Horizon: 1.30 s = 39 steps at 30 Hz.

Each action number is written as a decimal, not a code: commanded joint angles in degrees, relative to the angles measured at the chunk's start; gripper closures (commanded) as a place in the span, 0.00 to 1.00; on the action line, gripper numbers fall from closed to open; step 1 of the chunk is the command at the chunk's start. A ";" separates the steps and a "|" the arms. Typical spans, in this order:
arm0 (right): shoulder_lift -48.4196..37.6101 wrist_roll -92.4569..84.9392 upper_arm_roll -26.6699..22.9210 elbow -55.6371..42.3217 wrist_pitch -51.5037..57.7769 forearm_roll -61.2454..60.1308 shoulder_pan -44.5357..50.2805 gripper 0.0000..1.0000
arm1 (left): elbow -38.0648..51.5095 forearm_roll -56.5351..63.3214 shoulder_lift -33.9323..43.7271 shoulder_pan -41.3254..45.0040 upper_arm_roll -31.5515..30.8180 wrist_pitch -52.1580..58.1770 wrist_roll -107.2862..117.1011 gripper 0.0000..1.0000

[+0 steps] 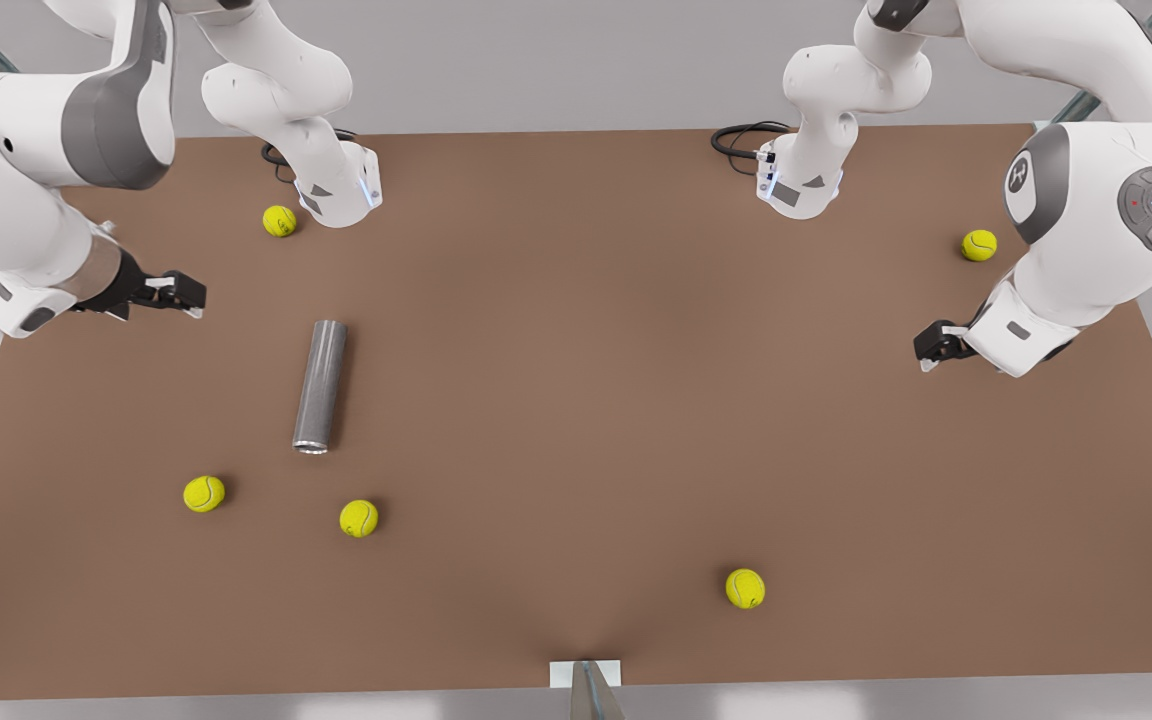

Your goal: Put the tennis tube upright

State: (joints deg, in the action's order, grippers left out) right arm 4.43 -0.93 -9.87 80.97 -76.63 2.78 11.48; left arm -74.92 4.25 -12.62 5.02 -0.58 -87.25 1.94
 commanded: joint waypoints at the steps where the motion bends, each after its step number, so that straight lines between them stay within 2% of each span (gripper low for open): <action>1: -0.04 0.14 -0.07 -0.03 0.07 -0.06 0.47 0.00 | 0.03 0.05 0.05 0.07 -0.03 0.15 0.17 0.00; 3: 0.49 0.40 -0.07 -0.02 0.08 -0.06 0.56 0.00 | 0.03 0.05 0.05 0.07 -0.03 0.15 0.26 0.00; 5: 6.46 0.49 -0.07 1.73 -0.54 -1.20 1.70 0.00 | 0.03 0.14 -0.21 0.16 -0.03 0.06 0.44 0.00; 7: 8.22 4.79 -0.07 9.64 -9.06 -3.22 2.76 0.00 | -0.05 0.14 -0.30 0.25 -0.03 0.15 0.70 0.00; 8: 10.15 5.76 -0.07 10.26 -11.43 -3.31 2.85 0.00 | -0.05 0.14 -0.30 0.25 -0.03 0.15 0.70 0.00; 13: 10.86 9.62 -0.07 28.09 -45.97 -3.93 3.46 0.00 | -0.23 0.14 -0.39 0.25 -0.03 -0.03 0.79 0.00; 18: 8.84 10.42 -0.24 40.31 -63.90 -3.93 3.46 0.00 | -0.41 -0.12 -0.39 0.25 -0.03 0.15 0.96 0.00; 27: 6.12 10.86 -1.30 54.73 -71.29 -3.93 3.73 0.00 | -0.58 -0.30 -0.48 0.43 -0.12 0.41 1.40 0.00; 39: 10.77 10.77 -1.30 56.40 -70.50 -4.01 4.17 0.00 | -0.58 -0.30 -1.53 0.51 -0.30 0.41 1.67 0.00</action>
State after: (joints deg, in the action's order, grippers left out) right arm 15.14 8.22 -11.19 137.26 -146.37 -1.12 15.66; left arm -75.52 3.92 -14.08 5.54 -0.88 -86.86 3.12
